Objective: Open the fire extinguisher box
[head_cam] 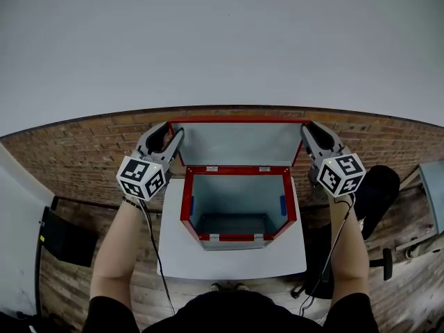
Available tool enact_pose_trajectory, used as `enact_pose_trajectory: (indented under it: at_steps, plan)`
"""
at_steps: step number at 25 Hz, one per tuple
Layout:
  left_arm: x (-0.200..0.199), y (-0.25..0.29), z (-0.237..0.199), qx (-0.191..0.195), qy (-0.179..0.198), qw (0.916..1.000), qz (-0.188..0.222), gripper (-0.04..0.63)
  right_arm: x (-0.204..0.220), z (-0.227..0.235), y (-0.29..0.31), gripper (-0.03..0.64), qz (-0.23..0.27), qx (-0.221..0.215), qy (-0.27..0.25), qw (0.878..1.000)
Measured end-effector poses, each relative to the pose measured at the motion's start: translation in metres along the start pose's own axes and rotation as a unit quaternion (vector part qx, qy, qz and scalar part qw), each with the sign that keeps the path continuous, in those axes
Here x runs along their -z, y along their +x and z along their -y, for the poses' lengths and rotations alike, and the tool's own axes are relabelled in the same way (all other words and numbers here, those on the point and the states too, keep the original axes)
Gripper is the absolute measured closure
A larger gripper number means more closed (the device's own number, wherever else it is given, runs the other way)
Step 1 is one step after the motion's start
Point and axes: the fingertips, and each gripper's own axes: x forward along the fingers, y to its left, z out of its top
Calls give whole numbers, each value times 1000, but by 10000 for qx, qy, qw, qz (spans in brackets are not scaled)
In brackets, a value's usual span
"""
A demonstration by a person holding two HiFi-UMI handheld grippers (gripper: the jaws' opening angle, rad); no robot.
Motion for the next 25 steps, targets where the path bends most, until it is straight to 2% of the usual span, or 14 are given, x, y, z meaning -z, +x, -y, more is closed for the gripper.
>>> enact_pose_trajectory:
  at_steps: [5,12,25]
  plan:
    - [7,17,-13,-160,-158,9997,-77,400,6,11,19,534,-118,60,60,9999]
    - [18,35,-32,-462,-433,9979,-171,463,16,22,37,535,-157,163,266,9994]
    - [37,54,-45,-557,-723,9944,-526,468,32,33,59,538,-278,307,412,9983]
